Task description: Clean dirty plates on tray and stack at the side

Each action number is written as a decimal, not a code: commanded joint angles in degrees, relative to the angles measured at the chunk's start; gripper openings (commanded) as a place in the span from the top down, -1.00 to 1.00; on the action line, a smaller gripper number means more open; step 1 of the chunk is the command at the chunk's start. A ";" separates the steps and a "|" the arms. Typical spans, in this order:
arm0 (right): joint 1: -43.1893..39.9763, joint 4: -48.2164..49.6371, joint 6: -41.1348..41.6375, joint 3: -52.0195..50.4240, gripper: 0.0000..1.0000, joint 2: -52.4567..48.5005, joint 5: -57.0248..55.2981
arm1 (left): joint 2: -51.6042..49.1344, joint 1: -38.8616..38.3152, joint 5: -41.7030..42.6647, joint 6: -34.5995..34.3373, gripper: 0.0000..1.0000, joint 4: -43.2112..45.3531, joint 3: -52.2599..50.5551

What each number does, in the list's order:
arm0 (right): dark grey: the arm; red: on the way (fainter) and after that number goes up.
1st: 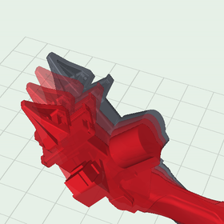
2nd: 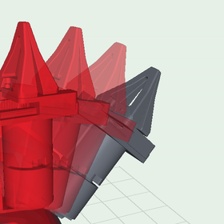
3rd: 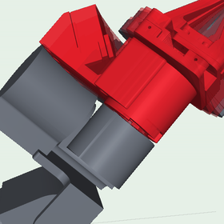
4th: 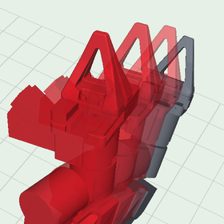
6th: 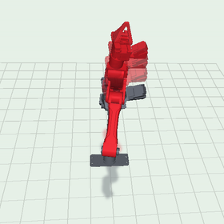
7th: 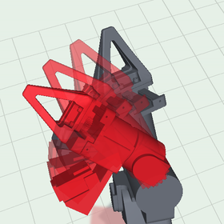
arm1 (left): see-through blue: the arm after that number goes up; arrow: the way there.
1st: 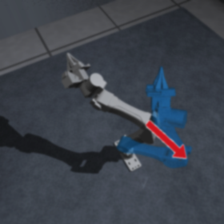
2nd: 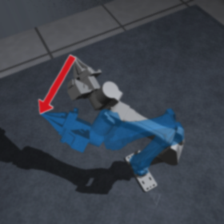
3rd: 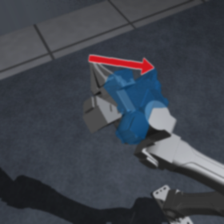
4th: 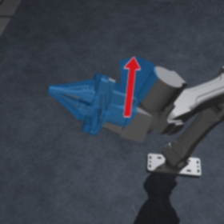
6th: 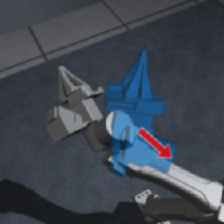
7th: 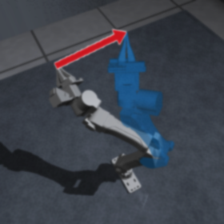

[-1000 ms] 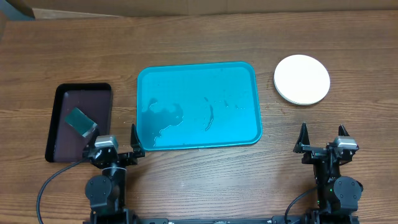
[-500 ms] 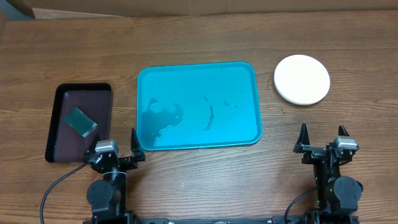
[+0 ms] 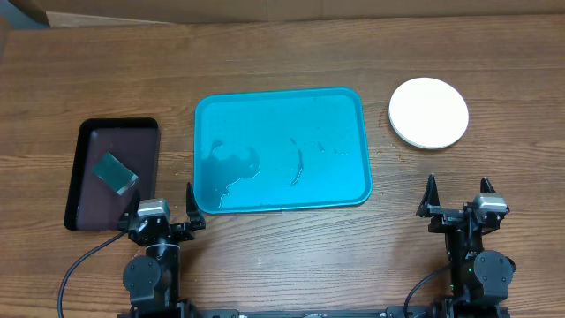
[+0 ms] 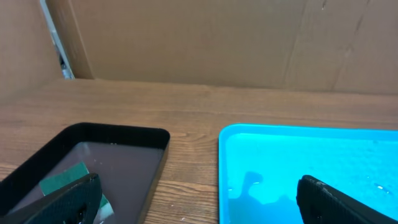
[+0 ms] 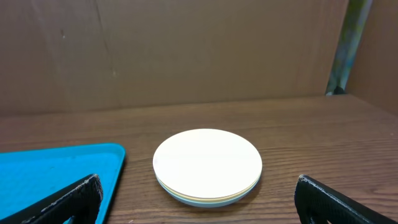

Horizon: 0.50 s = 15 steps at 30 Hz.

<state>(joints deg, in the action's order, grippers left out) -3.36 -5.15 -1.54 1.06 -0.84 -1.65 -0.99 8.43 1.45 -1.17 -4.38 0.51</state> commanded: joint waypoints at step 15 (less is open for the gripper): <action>-0.26 0.35 -0.42 -0.61 -1.00 0.68 0.24 | 0.81 -3.21 -0.63 5.01 -1.00 -0.22 -0.24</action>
<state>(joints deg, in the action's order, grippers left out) -3.36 -5.15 -1.54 1.06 -0.84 -1.67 -0.99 5.48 1.43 2.37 -4.38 0.51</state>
